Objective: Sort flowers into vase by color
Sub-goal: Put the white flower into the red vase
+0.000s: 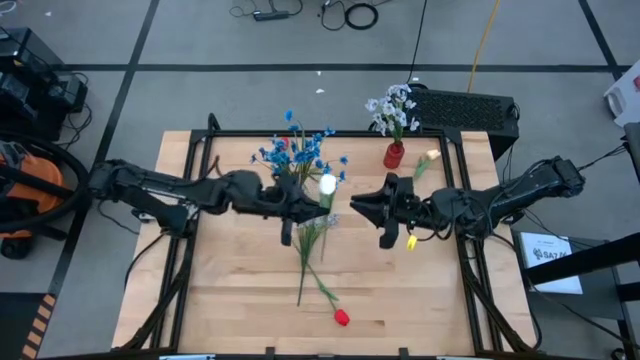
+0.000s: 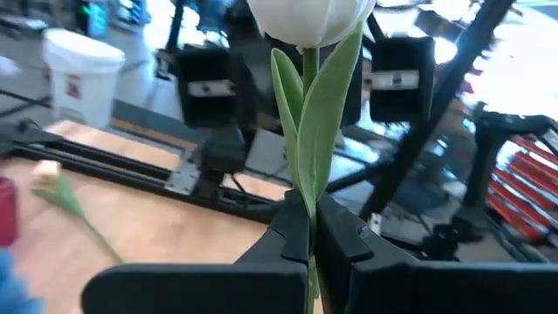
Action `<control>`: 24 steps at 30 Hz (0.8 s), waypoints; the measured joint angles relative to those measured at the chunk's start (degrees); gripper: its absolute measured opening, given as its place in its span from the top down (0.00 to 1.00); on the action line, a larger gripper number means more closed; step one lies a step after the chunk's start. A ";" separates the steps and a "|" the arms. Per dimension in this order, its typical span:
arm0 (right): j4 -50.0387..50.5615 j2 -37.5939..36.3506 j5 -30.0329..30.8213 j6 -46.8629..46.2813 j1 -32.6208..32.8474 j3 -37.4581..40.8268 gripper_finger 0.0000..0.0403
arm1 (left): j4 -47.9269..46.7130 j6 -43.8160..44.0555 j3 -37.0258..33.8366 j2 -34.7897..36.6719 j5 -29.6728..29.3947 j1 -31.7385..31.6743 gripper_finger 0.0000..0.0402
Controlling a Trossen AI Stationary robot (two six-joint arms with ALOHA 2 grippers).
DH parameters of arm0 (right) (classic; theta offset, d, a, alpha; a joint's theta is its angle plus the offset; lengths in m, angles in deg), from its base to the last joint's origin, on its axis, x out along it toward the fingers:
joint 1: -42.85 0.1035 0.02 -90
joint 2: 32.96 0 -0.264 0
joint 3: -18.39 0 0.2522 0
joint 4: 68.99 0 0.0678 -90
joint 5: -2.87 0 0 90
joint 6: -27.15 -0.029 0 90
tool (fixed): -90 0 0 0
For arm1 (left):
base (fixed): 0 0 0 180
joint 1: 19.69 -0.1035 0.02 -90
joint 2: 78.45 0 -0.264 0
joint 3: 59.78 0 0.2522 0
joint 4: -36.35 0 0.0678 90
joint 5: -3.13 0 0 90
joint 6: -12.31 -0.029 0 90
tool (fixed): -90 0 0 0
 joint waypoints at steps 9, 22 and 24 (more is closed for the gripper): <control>-2.59 1.58 -0.16 -0.48 -1.43 -0.04 0.57 | -8.44 -3.01 10.18 -5.88 7.87 -5.79 1.00; -3.31 2.63 0.19 1.02 -3.82 -0.04 0.51 | -9.30 -2.91 12.10 -8.49 16.10 -8.07 1.00; -3.42 2.63 0.03 1.05 -4.15 -0.04 0.51 | -8.87 -2.90 12.12 -8.81 16.26 -8.09 1.00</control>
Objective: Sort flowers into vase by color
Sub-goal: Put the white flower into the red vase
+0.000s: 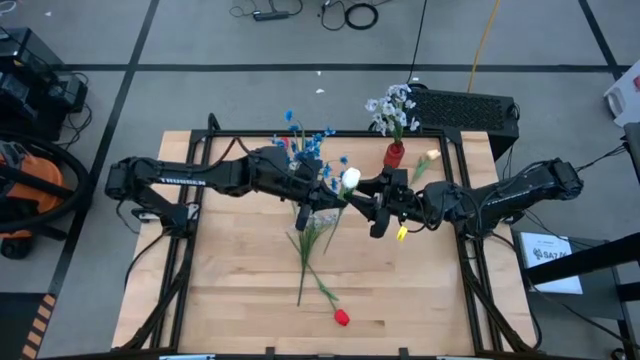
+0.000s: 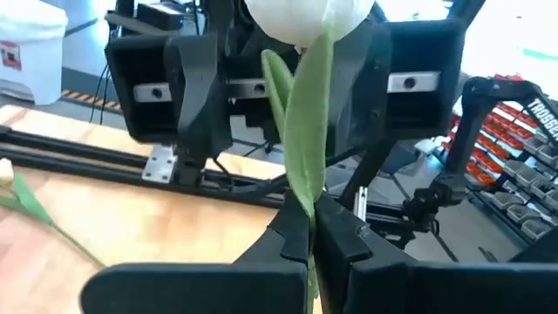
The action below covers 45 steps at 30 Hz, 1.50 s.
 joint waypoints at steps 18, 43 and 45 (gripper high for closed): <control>-2.36 3.92 -0.03 6.43 -0.26 -0.04 0.97 | -2.13 -1.12 -0.12 -0.13 -1.85 -0.15 0.87; 35.91 -18.01 30.59 -4.02 3.04 0.00 1.00 | -22.36 -4.40 -0.02 23.56 -2.43 -12.41 0.67; 38.50 -20.11 33.52 -3.27 2.71 0.02 1.00 | -26.51 -6.01 -0.02 26.55 -6.76 -13.09 0.67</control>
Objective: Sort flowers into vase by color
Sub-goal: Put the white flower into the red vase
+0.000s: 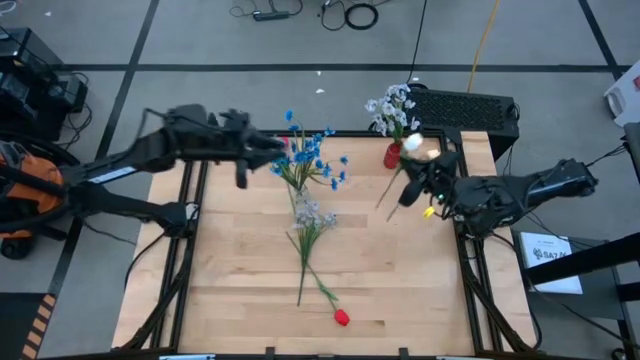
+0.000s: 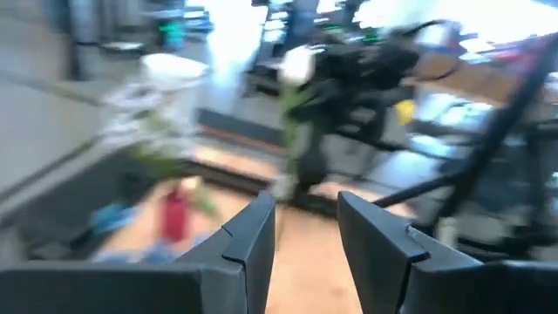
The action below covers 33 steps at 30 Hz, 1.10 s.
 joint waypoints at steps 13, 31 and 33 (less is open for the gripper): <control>2.08 -9.03 6.95 16.14 -11.48 0.00 1.00 | -16.26 -1.10 0.00 8.08 -25.08 -0.55 0.67; -6.77 -6.74 -39.73 26.20 -47.81 0.09 1.00 | -14.26 2.73 -0.07 6.87 -27.49 -0.55 0.67; -7.90 -6.25 -43.19 26.33 -50.36 0.09 1.00 | -14.40 3.13 -0.07 6.73 -27.48 -0.55 0.67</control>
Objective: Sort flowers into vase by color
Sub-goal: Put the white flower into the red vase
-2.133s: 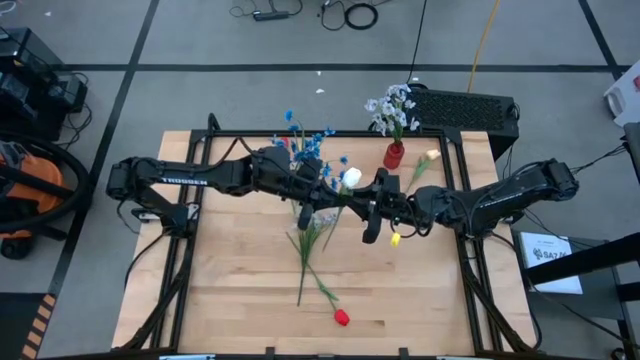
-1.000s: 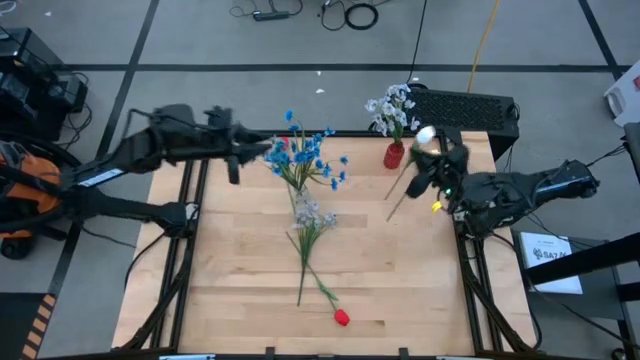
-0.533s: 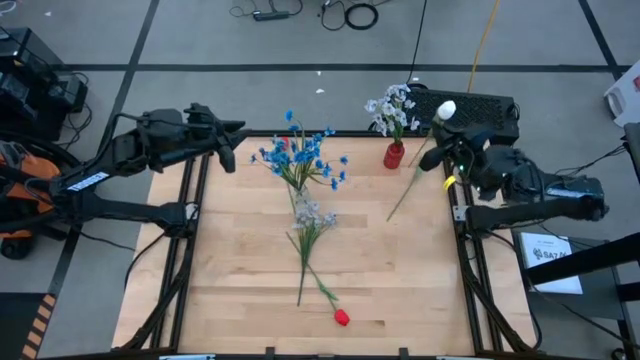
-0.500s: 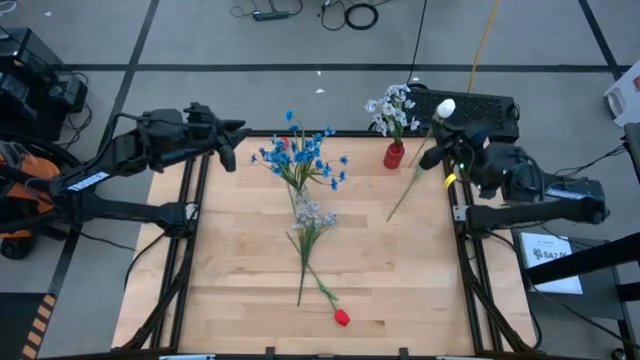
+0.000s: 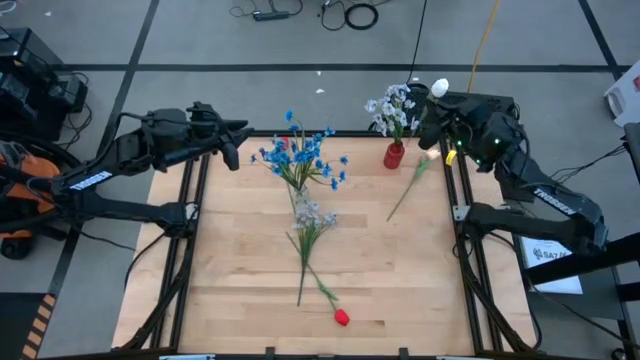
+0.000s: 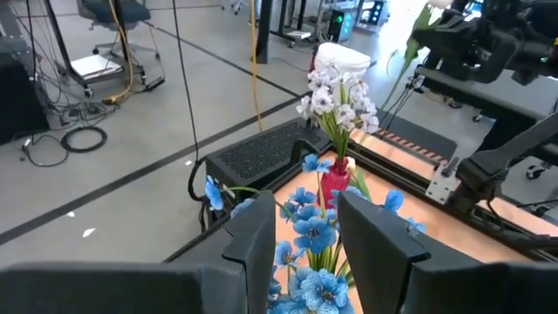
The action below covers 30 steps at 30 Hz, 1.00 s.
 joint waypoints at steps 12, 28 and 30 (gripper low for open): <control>-7.44 3.47 -10.41 -2.38 -8.76 3.83 1.00 | -0.02 0.24 0.00 -0.28 -0.09 0.00 0.67; -8.04 6.12 -11.91 -0.39 -9.39 3.96 1.00 | -0.04 0.27 0.00 -0.28 -0.26 0.00 0.67; -9.21 5.38 -11.88 0.59 -9.39 3.96 1.00 | -0.03 0.29 0.00 -0.28 -0.26 0.00 0.67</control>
